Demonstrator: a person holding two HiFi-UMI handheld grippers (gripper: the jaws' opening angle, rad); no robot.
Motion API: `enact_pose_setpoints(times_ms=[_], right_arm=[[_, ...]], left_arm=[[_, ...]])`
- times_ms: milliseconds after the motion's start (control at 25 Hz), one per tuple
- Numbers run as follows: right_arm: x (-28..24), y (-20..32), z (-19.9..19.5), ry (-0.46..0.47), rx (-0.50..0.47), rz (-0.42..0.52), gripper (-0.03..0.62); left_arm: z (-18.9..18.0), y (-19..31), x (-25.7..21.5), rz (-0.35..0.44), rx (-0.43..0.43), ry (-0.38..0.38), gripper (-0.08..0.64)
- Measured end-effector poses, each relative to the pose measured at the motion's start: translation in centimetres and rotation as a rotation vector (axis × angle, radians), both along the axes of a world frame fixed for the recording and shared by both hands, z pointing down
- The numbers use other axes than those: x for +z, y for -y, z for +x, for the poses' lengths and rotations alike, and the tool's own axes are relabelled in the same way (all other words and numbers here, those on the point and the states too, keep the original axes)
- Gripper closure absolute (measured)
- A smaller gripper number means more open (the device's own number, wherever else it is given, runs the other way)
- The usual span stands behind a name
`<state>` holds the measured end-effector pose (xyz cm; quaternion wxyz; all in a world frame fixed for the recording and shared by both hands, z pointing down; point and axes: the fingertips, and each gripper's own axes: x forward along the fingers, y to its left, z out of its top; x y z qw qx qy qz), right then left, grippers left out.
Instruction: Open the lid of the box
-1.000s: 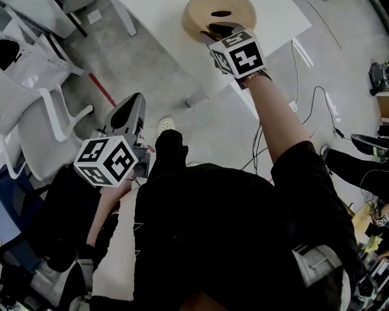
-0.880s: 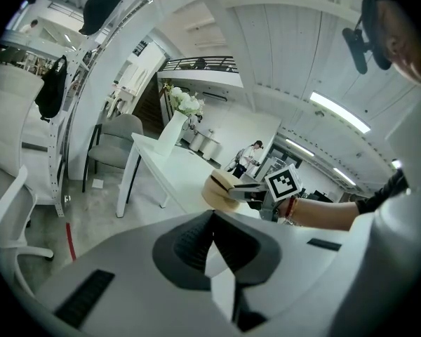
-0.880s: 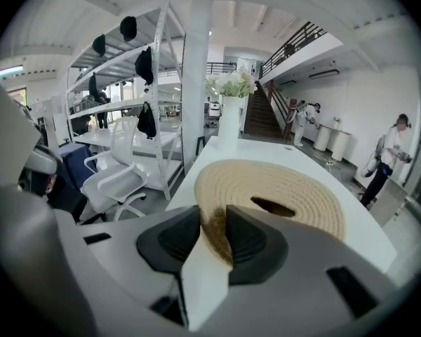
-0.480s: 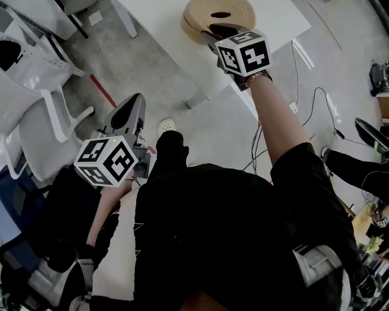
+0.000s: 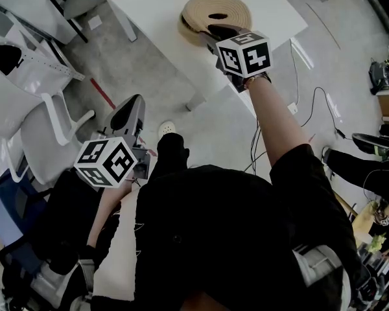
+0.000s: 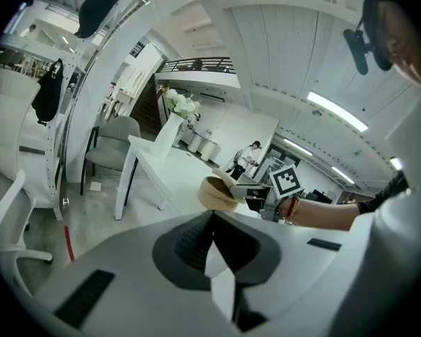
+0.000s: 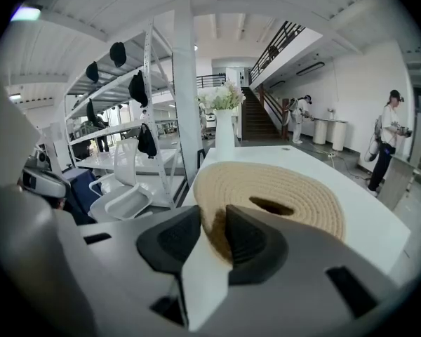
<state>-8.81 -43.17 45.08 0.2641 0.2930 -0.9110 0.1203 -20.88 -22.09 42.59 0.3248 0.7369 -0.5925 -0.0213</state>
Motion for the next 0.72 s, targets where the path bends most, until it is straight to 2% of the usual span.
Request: enact_pose_setpoints(times_ms=[400,720], right_arm=[[-1.7,-0.4,0.4,0.054,0.006,0.011,0.488],[-3.5,-0.3,1.2,0.166,0.027,-0.015,0.489]], left_arm=[[0.5,0.1,-1.1,0.024,0.019,0.011,0.549],[1.0,-0.8,-1.8,0.036,0.03,0.017,0.549]])
